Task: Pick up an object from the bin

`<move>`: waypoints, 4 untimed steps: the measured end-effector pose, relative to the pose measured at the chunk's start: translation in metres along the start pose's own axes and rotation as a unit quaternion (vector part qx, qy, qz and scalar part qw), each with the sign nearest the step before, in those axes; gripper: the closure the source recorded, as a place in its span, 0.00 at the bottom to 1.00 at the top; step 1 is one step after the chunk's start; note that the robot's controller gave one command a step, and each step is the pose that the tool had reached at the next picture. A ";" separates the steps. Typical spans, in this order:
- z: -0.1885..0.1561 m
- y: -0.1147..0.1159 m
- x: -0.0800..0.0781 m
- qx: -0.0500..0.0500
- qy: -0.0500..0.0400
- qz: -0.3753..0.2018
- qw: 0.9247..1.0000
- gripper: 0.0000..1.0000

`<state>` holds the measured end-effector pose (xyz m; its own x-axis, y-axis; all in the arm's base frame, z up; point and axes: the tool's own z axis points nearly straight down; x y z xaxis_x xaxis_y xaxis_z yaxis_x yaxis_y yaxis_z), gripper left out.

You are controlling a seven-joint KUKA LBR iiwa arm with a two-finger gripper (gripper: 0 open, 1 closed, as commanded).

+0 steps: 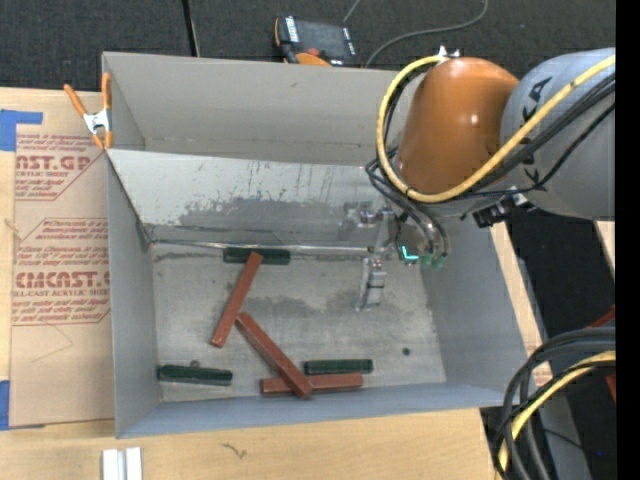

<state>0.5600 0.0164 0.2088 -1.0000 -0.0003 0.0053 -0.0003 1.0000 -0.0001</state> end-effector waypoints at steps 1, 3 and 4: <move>0.062 0.079 0.056 -0.002 0.002 0.029 1.000 0.00; 0.138 0.050 0.076 0.000 -0.005 -0.035 0.999 0.00; 0.136 -0.006 0.047 0.001 -0.005 0.018 1.000 0.00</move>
Offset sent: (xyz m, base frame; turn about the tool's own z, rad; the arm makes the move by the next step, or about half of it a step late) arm -0.0526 0.0728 -0.0574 0.0660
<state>0.5120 0.0099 0.0727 -0.9994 0.0353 -0.0040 0.0353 0.9994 -0.0013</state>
